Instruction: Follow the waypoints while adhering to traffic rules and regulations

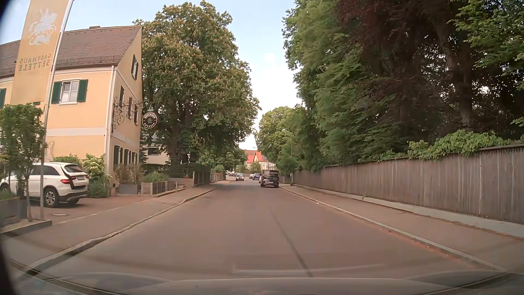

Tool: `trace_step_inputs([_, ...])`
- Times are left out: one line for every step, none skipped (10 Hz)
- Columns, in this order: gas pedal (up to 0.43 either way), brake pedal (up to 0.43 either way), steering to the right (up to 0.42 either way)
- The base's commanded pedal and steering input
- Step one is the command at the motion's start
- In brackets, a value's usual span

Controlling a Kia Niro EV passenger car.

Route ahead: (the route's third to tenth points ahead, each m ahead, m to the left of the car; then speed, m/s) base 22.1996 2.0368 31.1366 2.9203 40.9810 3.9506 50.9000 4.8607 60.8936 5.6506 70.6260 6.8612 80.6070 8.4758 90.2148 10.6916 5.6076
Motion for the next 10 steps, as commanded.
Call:
trace_step_inputs([0.039,0.018,0.073])
trace_step_inputs([0.039,0.018,0.073])
trace_step_inputs([0.039,0.018,0.068])
trace_step_inputs([0.039,0.024,0.059])
trace_step_inputs([0.028,0.018,0.051])
trace_step_inputs([0.028,0.018,0.036])
trace_step_inputs([0.020,0.018,0.021])
trace_step_inputs([0.020,0.024,0.014])
trace_step_inputs([0.000,0.018,0.009])
trace_step_inputs([0.000,0.024,-0.001])
